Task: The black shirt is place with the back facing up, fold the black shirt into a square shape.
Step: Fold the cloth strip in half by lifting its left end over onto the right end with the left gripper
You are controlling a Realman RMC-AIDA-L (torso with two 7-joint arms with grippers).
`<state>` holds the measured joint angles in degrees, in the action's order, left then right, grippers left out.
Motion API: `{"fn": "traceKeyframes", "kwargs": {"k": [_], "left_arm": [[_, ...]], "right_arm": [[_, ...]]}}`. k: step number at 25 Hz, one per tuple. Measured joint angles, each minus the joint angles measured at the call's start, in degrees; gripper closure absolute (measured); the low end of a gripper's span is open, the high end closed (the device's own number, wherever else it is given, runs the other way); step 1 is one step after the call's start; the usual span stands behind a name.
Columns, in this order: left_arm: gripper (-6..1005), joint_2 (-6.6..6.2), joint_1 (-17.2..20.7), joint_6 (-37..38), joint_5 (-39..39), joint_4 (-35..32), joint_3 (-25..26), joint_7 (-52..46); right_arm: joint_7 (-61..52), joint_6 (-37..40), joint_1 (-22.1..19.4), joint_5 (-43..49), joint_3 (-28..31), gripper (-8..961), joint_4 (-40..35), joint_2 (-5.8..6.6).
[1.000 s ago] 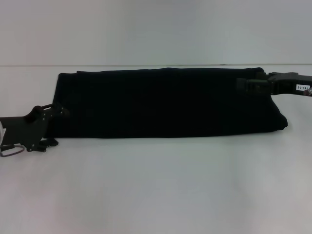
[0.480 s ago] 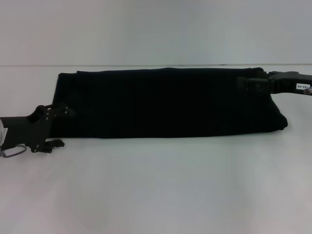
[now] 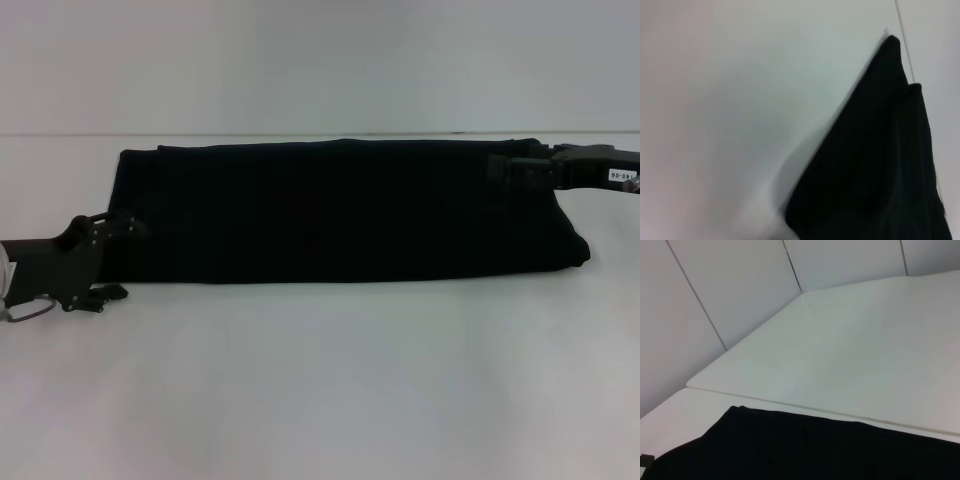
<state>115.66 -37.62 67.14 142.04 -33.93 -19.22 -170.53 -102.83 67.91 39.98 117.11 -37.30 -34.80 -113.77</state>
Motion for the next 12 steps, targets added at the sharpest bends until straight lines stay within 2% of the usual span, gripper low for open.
{"fn": "traceKeyframes", "kwargs": {"k": [12], "left_arm": [[124,0.0,0.0,-1.81,0.34,0.1,-0.29,0.04]], "right_arm": [[0.0,0.03,0.44,-0.05,0.04,53,0.0,-0.2]]}}
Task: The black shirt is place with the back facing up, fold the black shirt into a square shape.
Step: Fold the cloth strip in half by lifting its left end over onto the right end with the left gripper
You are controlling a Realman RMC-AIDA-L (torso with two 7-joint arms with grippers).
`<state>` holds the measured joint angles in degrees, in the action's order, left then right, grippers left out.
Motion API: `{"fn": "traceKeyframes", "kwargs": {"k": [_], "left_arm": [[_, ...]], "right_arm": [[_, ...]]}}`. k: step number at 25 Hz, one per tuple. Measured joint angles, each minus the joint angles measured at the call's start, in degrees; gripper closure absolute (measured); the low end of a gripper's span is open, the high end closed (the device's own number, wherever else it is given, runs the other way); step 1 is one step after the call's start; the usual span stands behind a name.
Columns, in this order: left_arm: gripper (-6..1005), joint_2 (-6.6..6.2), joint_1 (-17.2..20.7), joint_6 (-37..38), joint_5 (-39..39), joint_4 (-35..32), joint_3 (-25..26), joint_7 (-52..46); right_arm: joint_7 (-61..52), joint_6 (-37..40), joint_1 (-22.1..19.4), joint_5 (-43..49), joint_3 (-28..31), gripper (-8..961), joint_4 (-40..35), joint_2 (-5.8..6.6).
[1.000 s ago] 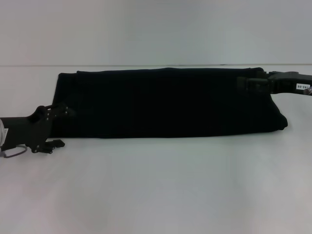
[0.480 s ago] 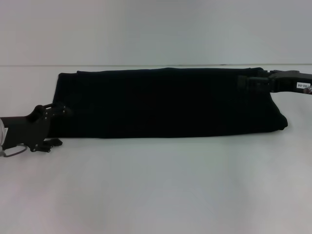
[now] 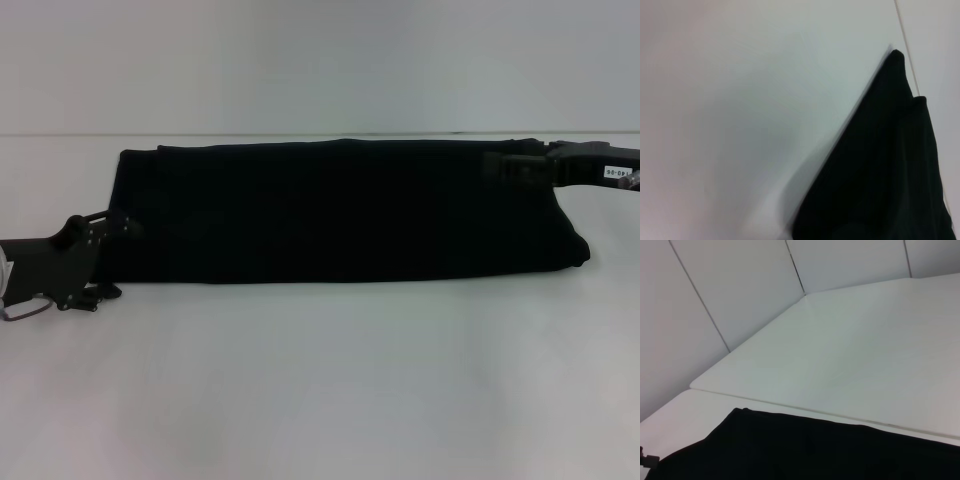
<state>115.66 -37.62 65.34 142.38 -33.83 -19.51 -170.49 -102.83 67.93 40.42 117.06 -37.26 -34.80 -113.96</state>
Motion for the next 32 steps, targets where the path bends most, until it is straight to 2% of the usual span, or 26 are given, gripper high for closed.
{"fn": "traceKeyframes", "kwargs": {"k": [23,32], "left_arm": [[142,-0.19,-1.26,-4.37,-0.45,0.87,0.0,2.03],[149,-0.53,-1.1,-2.71,-0.45,0.21,0.31,3.94]], "right_arm": [[0.0,0.0,0.01,0.01,0.17,54,0.0,-0.03],[-0.13,0.0,-0.2,0.01,0.18,54,-0.03,-0.03]]}}
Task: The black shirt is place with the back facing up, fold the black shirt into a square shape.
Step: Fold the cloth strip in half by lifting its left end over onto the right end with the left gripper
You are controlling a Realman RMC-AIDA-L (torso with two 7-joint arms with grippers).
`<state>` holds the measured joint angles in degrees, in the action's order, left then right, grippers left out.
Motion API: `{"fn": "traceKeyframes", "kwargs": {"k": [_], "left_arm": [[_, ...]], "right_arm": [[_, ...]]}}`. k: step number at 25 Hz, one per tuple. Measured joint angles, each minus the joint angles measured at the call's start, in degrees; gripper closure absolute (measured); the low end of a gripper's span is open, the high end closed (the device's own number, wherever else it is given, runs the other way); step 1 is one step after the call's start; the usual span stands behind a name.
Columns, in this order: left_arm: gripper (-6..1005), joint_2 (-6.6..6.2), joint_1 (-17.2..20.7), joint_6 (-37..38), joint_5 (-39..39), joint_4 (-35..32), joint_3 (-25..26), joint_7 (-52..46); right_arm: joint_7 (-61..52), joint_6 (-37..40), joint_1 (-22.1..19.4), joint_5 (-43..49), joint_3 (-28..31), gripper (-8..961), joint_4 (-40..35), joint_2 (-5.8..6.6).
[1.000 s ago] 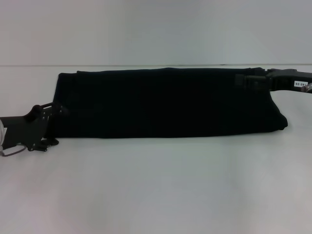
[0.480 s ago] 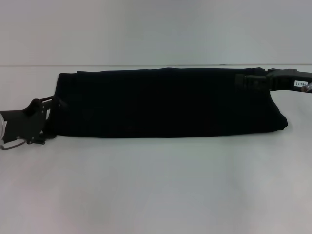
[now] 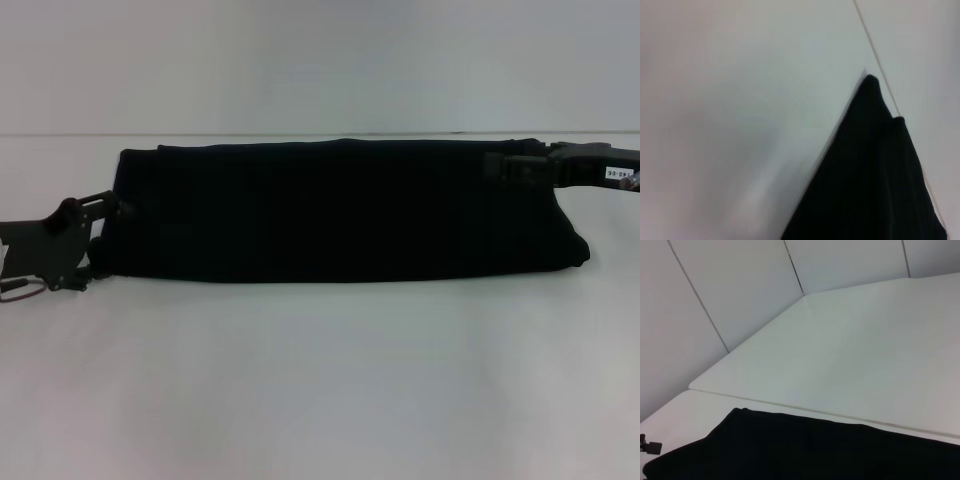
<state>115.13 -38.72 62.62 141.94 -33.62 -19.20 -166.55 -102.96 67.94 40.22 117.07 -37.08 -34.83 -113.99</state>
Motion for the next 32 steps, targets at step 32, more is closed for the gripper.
{"fn": "traceKeyframes", "kwargs": {"k": [32], "left_arm": [[173,0.62,0.29,-2.51,0.22,0.75,-0.5,0.66]], "right_arm": [[-0.5,-0.09,0.67,-0.17,0.17,54,-0.77,0.01]]}}
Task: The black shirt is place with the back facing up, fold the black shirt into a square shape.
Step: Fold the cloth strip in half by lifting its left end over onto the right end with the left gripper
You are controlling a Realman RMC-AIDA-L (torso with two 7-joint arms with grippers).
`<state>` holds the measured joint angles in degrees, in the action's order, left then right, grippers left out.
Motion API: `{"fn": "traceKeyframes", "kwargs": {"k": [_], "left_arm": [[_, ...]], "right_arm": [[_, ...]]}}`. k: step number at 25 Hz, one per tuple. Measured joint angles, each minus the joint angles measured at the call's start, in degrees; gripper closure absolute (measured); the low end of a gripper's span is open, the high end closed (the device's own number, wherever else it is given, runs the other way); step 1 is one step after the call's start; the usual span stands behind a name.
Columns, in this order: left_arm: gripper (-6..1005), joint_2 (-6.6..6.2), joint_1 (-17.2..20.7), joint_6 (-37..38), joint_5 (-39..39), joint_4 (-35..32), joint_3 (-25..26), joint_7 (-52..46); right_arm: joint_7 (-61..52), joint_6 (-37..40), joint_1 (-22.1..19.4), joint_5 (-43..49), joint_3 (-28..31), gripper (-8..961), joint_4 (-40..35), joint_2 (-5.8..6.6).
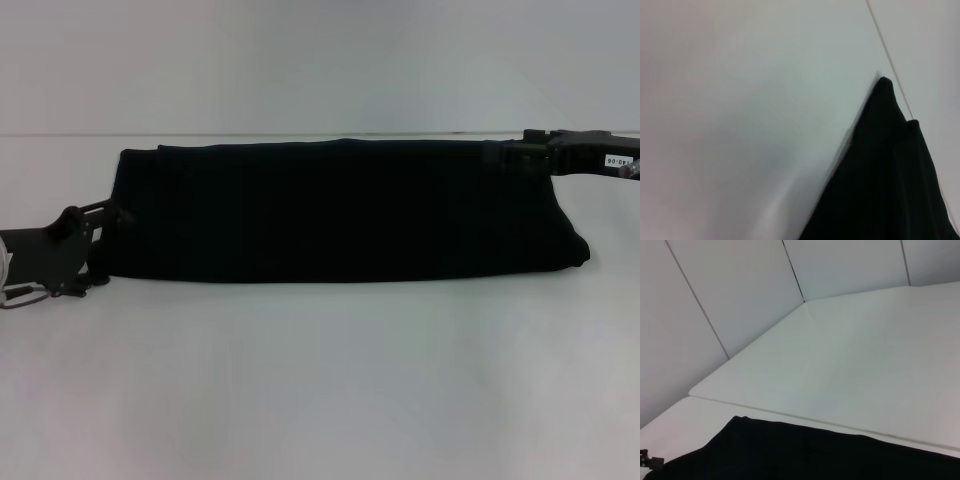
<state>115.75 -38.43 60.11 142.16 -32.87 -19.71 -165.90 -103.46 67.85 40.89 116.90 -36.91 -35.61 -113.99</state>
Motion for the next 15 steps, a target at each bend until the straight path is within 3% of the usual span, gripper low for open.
{"fn": "traceKeyframes", "kwargs": {"k": [15], "left_arm": [[185,-0.18,-1.37,-1.21,-0.14,0.37,0.02,1.95]], "right_arm": [[0.03,0.0,-0.03,-0.63,0.0,52,0.01,0.07]]}}
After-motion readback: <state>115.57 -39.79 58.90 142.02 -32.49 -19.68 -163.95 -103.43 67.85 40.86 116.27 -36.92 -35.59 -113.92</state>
